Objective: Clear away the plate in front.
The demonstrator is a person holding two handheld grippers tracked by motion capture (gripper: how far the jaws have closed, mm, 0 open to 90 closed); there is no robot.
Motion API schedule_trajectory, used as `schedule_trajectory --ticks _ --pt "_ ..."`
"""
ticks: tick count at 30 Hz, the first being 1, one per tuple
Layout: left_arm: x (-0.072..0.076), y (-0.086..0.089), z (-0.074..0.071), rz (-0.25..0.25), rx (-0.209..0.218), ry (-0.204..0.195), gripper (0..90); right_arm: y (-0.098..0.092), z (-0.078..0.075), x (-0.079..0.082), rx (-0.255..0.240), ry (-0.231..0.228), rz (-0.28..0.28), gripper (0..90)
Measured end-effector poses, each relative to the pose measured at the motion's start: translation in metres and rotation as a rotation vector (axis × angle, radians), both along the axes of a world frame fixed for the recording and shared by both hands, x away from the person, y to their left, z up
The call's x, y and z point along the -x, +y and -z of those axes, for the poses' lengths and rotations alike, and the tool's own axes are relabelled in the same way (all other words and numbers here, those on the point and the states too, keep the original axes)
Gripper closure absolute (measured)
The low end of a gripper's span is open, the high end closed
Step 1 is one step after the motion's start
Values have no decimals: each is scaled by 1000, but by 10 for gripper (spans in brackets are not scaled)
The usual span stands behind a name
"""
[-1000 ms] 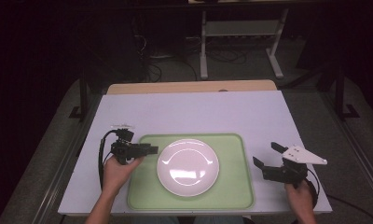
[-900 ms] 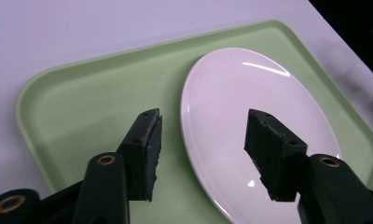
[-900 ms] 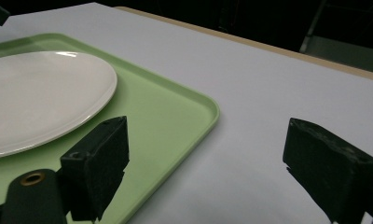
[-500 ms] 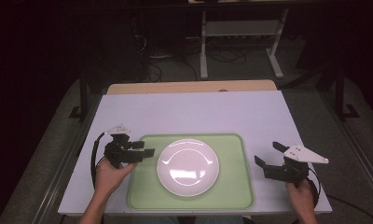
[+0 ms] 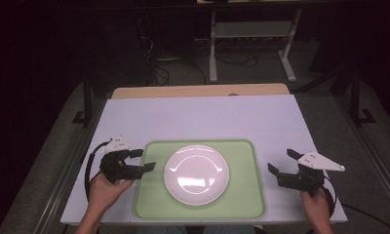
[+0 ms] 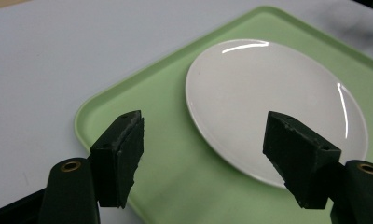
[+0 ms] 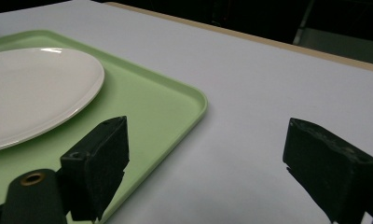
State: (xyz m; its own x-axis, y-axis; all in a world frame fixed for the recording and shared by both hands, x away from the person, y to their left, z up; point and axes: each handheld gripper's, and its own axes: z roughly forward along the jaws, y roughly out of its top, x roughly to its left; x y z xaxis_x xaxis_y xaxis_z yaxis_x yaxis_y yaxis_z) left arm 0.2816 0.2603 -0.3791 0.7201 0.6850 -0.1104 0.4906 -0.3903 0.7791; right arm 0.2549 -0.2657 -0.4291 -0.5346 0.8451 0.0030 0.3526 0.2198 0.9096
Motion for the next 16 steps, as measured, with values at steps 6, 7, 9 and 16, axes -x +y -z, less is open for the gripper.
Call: schedule_trajectory --ticks 6,7,9,16 --pt "17 9 8 -6 -17 -26 275 -2 1 2 4 9 -1 133" --pt "20 11 10 -12 -15 -31 276 -2 1 2 6 8 -1 133" --pt "25 13 15 -15 -8 -40 276 -3 2 2 4 10 1 133" --pt "42 23 30 -17 -46 -50 254 -3 2 3 9 6 -8 133"
